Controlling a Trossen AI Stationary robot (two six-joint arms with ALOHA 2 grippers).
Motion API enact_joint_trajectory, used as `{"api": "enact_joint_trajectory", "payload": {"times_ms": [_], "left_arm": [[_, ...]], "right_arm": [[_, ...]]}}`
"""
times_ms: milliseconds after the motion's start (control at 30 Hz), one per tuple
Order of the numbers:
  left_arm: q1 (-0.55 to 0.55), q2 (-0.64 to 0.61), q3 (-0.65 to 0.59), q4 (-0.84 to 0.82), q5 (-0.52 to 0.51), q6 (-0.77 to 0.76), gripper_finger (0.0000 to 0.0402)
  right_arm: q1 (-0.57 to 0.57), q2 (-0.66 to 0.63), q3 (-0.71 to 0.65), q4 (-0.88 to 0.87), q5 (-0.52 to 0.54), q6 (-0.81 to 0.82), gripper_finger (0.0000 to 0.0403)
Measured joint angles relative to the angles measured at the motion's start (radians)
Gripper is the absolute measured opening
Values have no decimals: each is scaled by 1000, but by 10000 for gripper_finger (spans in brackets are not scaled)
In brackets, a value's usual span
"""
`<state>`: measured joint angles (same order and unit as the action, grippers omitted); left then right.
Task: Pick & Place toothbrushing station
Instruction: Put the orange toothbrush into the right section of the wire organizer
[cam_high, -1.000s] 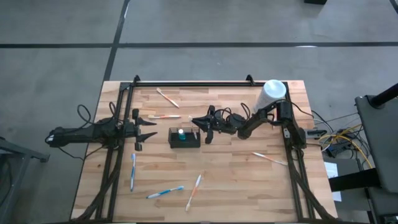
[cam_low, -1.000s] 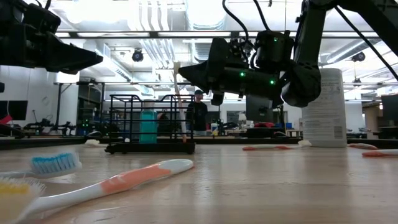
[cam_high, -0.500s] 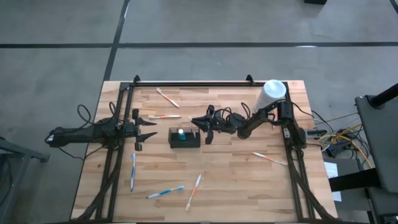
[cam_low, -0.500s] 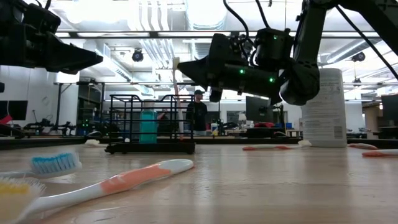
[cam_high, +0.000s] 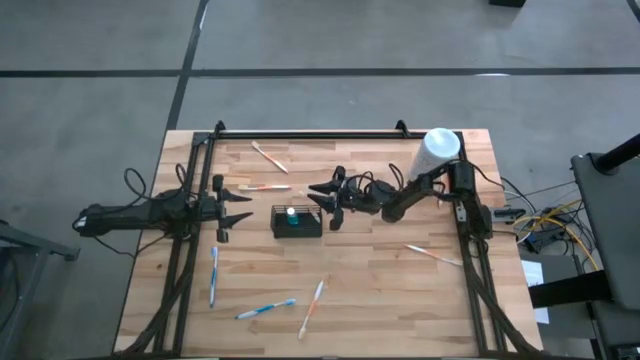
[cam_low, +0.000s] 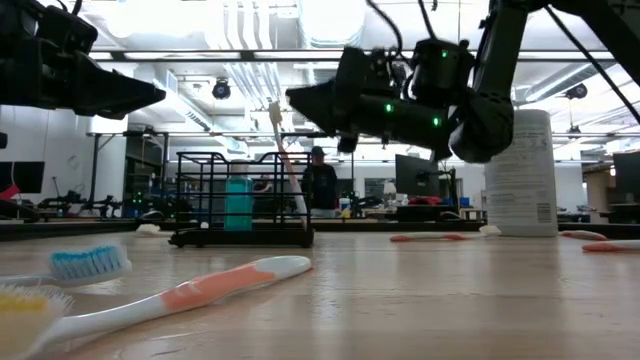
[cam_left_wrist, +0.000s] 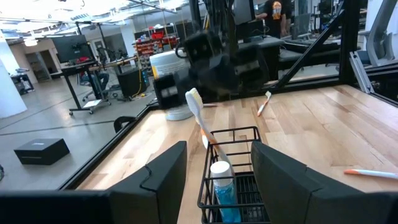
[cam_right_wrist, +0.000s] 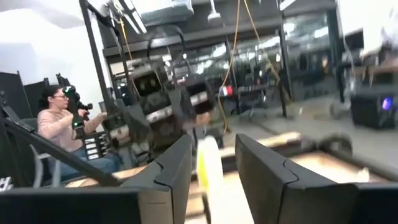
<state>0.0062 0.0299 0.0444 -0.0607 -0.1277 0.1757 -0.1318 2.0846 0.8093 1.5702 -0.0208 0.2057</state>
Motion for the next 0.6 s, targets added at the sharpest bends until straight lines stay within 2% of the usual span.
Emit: {"api": "enact_joint_trajectory", "payload": {"times_ms": [167,267,333,433,533,600], "left_arm": [[0,0,0,0,0,0,186],[0,0,0,0,0,0,187],[0,0,0,0,0,0,187],[0,0,0,0,0,0,186],[0,0,0,0,0,0,187],[0,0,0,0,0,0,187]], "right_arm": [[1,-91,-6,0,67,-140,125],[1,-169,-18,-58,134,-147,125],[0,-234,-27,-198,191,-64,125],[2,-357,-29,-519,288,95,125],[15,-496,-11,-842,370,185,125],[33,-576,12,-1047,465,259,125]]}}
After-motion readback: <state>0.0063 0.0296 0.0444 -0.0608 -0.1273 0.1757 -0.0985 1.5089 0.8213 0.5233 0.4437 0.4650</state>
